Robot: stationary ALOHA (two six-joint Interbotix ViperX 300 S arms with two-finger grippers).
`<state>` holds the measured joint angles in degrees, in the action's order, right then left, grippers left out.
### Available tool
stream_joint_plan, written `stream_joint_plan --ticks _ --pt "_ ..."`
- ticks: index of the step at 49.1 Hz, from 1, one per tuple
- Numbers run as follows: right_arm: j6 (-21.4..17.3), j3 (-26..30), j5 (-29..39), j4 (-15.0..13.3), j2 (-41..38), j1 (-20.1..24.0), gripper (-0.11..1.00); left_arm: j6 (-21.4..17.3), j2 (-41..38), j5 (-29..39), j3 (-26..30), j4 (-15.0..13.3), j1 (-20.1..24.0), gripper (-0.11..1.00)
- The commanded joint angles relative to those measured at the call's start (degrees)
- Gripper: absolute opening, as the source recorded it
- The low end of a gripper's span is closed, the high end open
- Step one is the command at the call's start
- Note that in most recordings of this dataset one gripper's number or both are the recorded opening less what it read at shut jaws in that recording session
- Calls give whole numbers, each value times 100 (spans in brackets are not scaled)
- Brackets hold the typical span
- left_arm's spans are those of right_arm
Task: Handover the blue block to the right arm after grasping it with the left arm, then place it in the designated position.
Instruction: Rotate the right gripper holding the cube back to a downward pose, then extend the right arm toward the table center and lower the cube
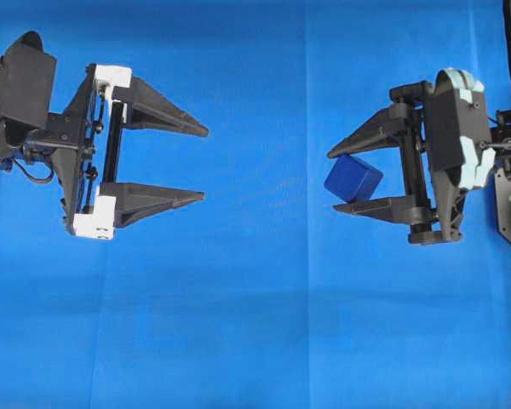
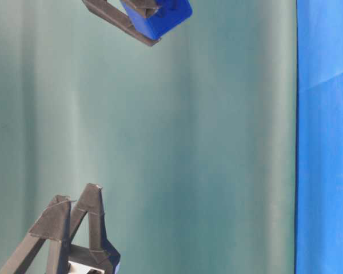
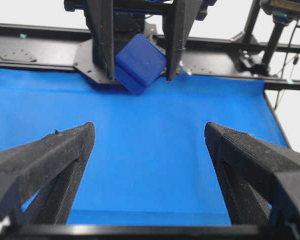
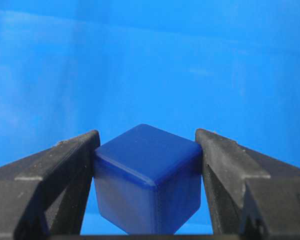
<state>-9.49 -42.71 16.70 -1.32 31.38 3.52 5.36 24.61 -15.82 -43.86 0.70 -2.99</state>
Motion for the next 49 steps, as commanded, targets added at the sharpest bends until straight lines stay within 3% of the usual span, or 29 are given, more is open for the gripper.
stream_joint_plan --ticks 1,24,49 --pt "-9 114 -18 9 18 9 47 0 35 -53 149 0 -26 93" --pt "-9 70 -149 9 -220 9 47 9 26 -35 149 0 -26 93" --pt "-9 167 -1617 9 -1986 -79 47 18 35 -53 149 0 -26 93"
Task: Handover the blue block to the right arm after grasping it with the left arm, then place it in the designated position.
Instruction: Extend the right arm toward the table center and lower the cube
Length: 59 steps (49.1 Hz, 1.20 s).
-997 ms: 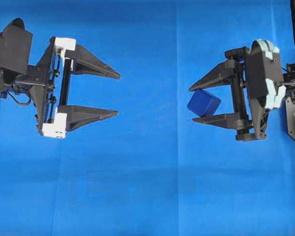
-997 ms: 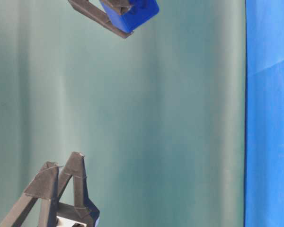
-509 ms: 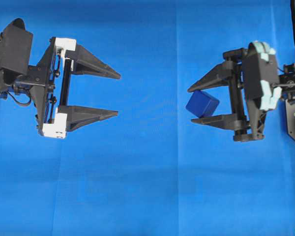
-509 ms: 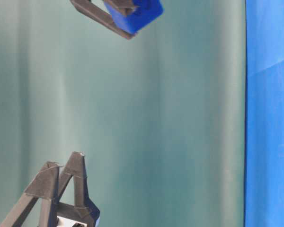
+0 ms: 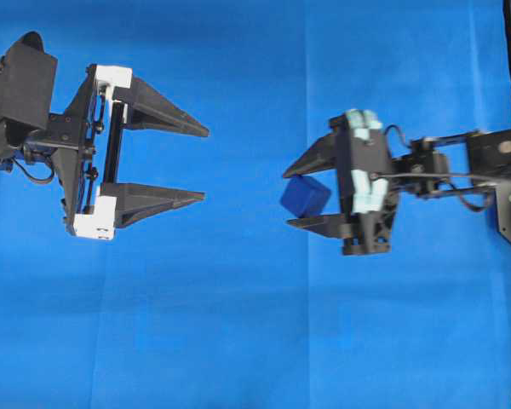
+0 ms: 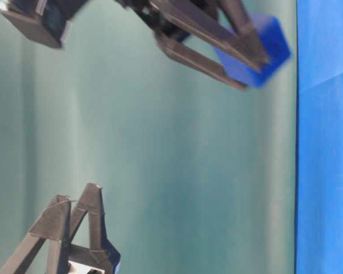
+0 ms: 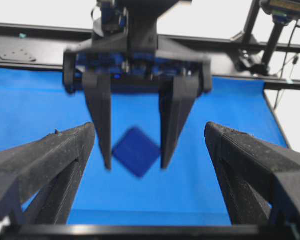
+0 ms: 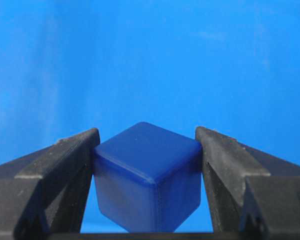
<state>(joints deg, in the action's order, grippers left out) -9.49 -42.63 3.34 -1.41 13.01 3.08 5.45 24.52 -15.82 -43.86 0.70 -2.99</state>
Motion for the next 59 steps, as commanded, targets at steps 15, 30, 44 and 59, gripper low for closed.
stream_joint_plan --ticks 15,30,44,59 --pt "-9 483 -791 18 -1274 -141 47 26 35 -53 149 0 -26 93" --pt "-9 984 -949 26 -2030 -158 47 35 35 -53 158 0 -26 93" --pt "-9 1160 -1266 88 -2461 -149 47 35 35 -35 149 0 -44 93" --pt "-9 1248 -1362 123 -2689 -158 47 35 35 -35 158 0 -44 93"
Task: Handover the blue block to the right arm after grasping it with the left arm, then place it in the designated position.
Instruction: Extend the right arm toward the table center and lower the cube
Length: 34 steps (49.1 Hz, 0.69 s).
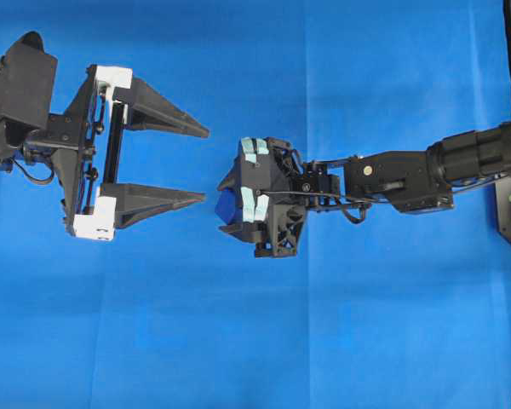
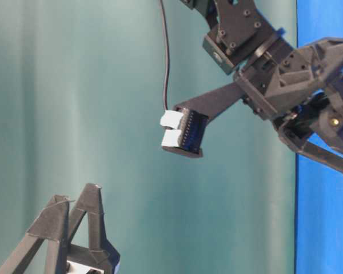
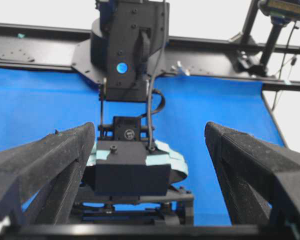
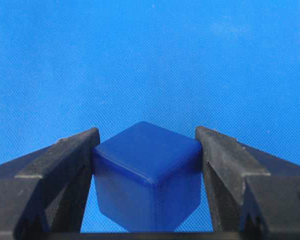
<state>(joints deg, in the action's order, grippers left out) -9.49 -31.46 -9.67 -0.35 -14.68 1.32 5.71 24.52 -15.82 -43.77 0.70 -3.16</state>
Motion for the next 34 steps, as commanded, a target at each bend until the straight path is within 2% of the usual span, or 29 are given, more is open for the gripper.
stream_joint_plan --ticks 1,34 --pt "-9 132 -53 18 70 18 47 9 35 -26 149 0 -26 93" --pt "-9 281 -62 18 -105 -26 47 9 35 -62 149 0 -70 93"
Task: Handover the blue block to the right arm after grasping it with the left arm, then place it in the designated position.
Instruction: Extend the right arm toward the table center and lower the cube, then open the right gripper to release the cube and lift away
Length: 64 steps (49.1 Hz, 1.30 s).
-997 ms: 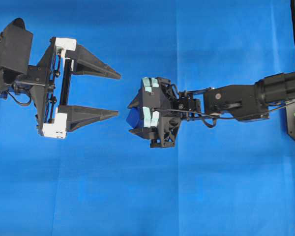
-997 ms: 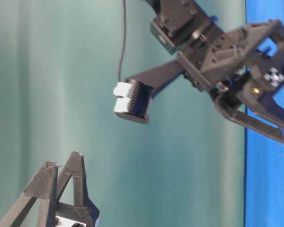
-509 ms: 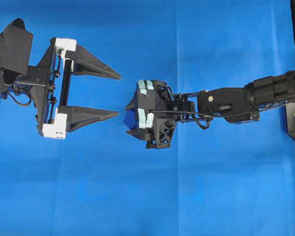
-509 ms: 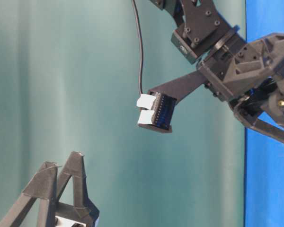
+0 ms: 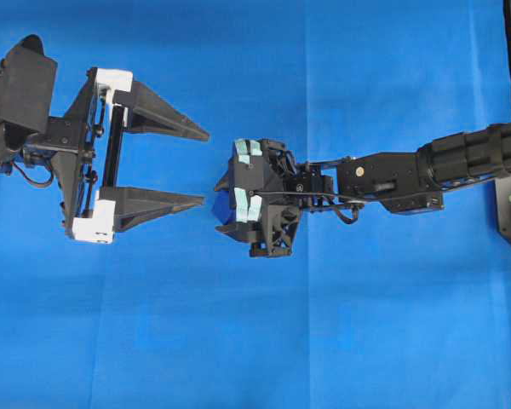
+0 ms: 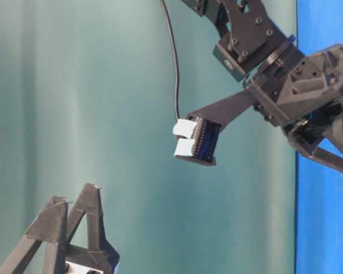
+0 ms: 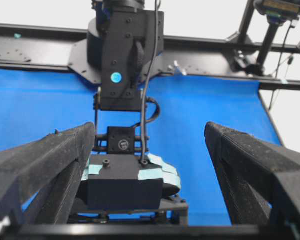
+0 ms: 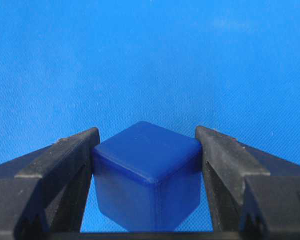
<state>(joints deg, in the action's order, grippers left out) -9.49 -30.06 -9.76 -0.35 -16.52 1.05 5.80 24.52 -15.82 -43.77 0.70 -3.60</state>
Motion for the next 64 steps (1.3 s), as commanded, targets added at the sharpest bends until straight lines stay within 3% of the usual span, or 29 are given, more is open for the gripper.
stream_joint_plan --ticks 1,13,21,45,64 --pt "-9 149 -53 9 79 0 47 0 35 -62 149 0 -26 93" --pt "0 202 -44 9 53 0 49 0 35 -62 149 0 -35 93" --pt "-9 202 -26 26 44 0 85 0 35 -53 149 0 -26 93" --pt "0 176 97 18 149 9 81 0 35 -53 149 0 -26 93" --pt "18 -26 738 0 1187 18 81 -9 35 -62 149 0 -35 93"
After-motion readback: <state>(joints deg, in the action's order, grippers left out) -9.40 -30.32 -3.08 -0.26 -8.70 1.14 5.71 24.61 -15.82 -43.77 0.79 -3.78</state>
